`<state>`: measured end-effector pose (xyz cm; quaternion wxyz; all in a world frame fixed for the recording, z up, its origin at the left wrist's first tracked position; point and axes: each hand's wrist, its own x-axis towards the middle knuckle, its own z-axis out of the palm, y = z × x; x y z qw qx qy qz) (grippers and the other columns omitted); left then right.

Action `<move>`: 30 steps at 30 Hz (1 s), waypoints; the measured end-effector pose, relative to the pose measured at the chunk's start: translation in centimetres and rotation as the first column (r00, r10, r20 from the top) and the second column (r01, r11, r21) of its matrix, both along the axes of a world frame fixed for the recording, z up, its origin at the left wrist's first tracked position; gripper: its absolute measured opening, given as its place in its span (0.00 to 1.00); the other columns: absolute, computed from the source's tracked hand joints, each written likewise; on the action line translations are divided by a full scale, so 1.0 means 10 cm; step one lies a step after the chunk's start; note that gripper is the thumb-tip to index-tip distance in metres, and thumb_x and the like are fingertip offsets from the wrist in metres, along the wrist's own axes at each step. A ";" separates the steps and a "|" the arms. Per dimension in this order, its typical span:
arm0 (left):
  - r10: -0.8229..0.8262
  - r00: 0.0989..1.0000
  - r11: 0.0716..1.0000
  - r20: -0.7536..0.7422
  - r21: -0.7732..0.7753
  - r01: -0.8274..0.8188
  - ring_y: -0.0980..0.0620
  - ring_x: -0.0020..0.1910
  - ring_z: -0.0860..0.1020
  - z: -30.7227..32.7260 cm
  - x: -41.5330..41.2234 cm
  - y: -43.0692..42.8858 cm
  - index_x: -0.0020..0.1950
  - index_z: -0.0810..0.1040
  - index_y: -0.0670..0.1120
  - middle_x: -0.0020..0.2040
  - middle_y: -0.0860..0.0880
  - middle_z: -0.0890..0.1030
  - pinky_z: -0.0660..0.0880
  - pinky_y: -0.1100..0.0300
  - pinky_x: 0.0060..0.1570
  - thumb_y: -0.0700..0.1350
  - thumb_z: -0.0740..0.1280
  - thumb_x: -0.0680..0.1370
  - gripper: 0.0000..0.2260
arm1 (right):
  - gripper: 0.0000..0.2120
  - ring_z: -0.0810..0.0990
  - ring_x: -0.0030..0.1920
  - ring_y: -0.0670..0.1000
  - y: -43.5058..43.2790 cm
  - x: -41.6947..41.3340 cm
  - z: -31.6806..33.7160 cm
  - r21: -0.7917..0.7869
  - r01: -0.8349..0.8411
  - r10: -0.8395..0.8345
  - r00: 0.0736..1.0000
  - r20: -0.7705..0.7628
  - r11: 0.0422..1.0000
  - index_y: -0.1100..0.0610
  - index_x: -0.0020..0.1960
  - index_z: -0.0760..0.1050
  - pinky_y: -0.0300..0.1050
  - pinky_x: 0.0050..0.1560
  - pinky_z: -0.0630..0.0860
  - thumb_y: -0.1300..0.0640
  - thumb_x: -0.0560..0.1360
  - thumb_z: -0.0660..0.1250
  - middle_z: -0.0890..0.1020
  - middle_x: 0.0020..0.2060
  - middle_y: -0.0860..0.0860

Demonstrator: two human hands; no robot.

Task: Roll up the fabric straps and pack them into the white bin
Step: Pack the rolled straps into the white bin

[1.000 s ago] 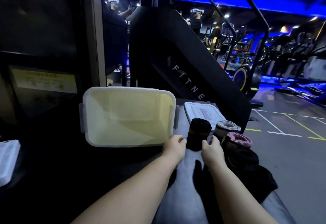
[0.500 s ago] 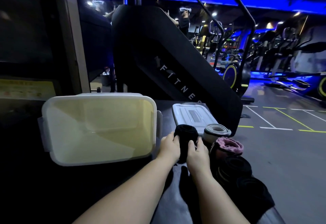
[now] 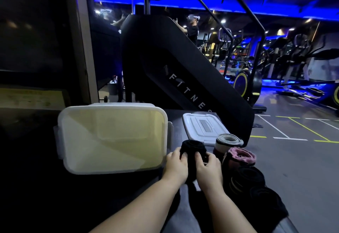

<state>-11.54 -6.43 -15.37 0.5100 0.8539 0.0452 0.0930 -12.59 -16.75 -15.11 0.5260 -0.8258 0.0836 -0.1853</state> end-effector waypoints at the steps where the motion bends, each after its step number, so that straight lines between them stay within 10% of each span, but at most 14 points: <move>1: -0.001 1.000 1.000 0.004 0.017 0.001 0.43 0.63 0.73 0.00 -0.02 0.02 0.66 0.74 0.44 0.64 0.41 0.74 0.68 0.57 0.63 0.45 0.58 0.82 0.14 | 0.07 0.80 0.47 0.52 0.00 -0.02 0.00 0.000 -0.012 0.012 1.000 -0.013 1.000 0.52 0.48 0.72 0.51 0.50 0.78 0.50 0.77 0.67 0.77 0.43 0.47; 20: -0.032 0.998 0.998 -0.046 0.045 0.034 0.42 0.61 0.74 0.14 -0.59 0.48 0.57 0.79 0.43 0.60 0.41 0.78 0.70 0.55 0.61 0.59 0.52 0.82 0.24 | 0.14 0.80 0.47 0.50 0.12 -0.63 0.12 -0.213 -0.139 0.111 0.985 -0.135 0.967 0.53 0.47 0.74 0.47 0.49 0.75 0.43 0.73 0.70 0.81 0.44 0.49; 30: -0.007 1.000 0.980 -0.024 -0.201 0.002 0.48 0.62 0.76 0.16 -0.86 1.19 0.61 0.80 0.42 0.60 0.46 0.81 0.70 0.55 0.65 0.52 0.59 0.82 0.17 | 0.15 0.77 0.37 0.50 0.78 -0.83 0.20 0.172 -0.302 0.324 0.939 -0.117 0.938 0.57 0.47 0.70 0.52 0.38 0.82 0.44 0.77 0.66 0.75 0.41 0.54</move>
